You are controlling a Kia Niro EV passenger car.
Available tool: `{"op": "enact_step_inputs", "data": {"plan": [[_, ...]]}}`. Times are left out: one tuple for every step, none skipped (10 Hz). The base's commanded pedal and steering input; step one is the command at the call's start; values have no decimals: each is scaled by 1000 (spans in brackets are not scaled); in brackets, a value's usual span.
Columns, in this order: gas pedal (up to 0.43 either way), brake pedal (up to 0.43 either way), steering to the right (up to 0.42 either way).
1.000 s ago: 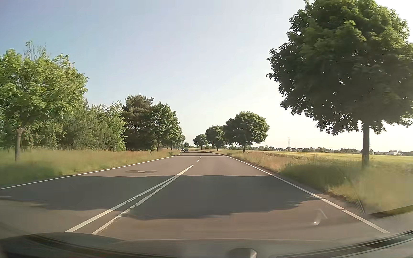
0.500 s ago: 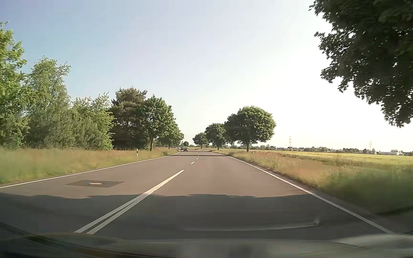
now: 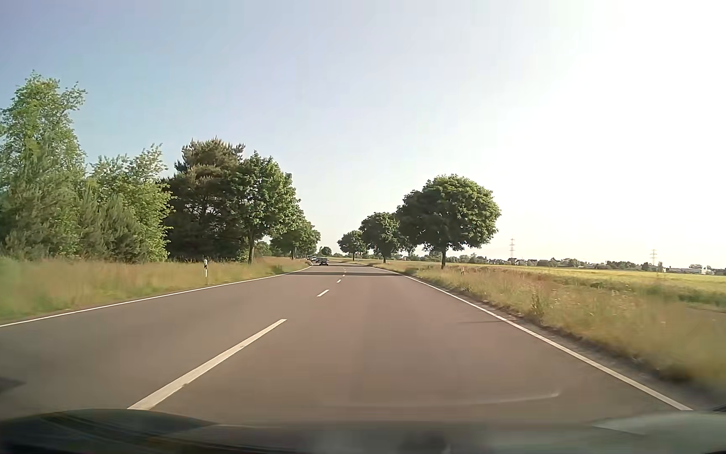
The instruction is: Follow the waypoints while adhering to traffic rules and regulations
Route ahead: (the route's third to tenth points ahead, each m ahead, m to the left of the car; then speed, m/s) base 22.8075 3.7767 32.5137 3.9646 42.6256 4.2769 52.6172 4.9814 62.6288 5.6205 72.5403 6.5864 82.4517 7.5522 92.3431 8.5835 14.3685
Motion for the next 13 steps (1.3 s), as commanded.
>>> {"op": "enact_step_inputs", "data": {"plan": [[197, 30, -1], [197, 30, -2], [197, 30, -3], [197, 30, -3], [197, 30, -4], [197, 30, -5], [197, 30, -5], [197, 30, -6], [197, 30, -6], [197, 30, -6], [197, 30, -6], [197, 30, -6], [197, 30, -6]]}}
